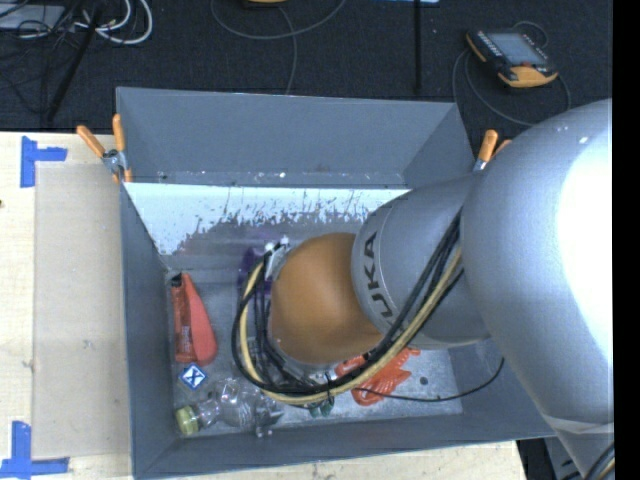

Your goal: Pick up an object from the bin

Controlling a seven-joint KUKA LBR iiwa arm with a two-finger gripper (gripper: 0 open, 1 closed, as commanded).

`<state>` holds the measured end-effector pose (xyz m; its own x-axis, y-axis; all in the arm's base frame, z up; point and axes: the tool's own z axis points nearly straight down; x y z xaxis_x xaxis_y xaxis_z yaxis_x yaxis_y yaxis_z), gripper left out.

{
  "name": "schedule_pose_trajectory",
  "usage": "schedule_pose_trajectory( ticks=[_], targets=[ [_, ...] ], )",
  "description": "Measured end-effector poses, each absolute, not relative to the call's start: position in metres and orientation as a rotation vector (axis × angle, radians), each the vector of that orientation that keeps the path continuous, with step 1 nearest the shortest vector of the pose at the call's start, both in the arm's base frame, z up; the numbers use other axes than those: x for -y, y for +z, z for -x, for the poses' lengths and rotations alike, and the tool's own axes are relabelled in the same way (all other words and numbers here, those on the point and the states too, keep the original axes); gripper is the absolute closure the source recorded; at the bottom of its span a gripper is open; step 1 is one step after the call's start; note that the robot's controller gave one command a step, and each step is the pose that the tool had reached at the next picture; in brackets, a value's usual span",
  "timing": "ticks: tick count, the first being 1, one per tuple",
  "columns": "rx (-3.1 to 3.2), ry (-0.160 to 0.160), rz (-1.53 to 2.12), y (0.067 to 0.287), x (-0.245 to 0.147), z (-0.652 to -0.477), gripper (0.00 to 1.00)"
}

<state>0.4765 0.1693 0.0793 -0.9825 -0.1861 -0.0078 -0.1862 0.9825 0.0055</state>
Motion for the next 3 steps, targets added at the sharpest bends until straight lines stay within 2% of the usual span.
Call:
schedule_pose_trajectory(
  ticks=[1, 2, 3],
  targets=[
    [-3.12, 0.01, 0.293, 0.079, -0.169, -0.477, 1.0],
    [-3.135, -0.002, 0.301, 0.121, -0.169, -0.475, 1.0],
    [-3.131, 0.0, 0.278, 0.163, -0.184, -0.494, 1.0]
  ],
)
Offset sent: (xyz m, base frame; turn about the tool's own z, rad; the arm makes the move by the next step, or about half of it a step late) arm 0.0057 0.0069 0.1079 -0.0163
